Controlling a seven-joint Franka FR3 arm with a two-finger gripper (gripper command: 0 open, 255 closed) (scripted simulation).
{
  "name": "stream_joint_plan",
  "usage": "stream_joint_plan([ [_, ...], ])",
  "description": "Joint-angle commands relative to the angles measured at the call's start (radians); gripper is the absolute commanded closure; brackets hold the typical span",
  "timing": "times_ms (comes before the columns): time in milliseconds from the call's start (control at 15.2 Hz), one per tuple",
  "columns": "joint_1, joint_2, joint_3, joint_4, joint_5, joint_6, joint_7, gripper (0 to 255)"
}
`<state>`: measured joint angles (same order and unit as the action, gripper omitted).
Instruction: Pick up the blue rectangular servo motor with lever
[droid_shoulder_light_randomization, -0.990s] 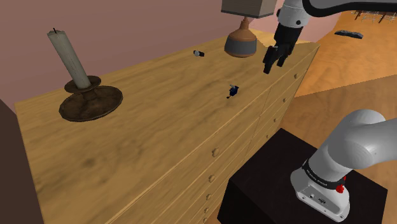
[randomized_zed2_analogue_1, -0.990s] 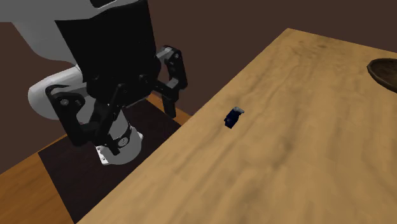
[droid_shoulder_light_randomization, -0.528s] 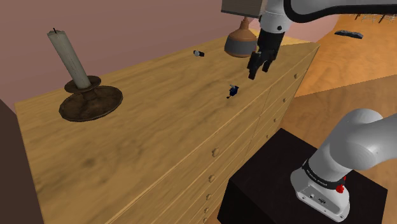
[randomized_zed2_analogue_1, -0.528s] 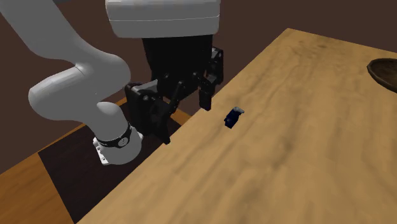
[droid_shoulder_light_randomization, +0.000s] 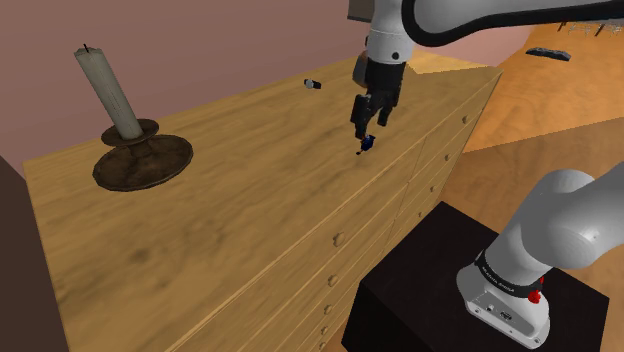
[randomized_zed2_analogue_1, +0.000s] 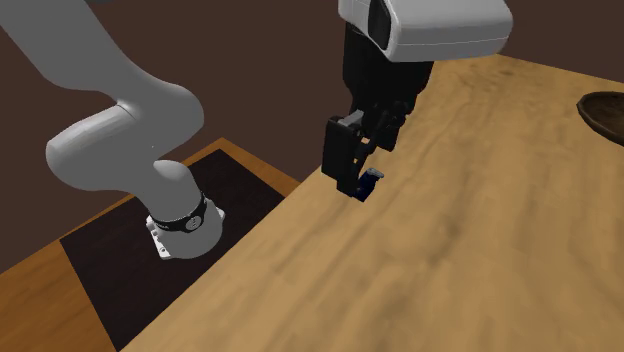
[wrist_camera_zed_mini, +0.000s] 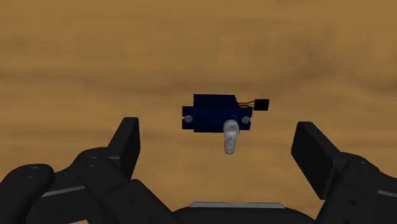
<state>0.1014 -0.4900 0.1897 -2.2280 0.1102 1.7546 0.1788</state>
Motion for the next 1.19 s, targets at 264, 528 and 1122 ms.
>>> stream_joint_plan([
  [264,0.009,0.024,0.017,-0.051,0.011,0.073,0.008,0],
  [528,0.010,0.027,0.020,-0.083,0.013,0.108,0.007,0],
  [1122,0.011,0.027,0.022,-0.084,0.014,0.110,0.009,255],
])
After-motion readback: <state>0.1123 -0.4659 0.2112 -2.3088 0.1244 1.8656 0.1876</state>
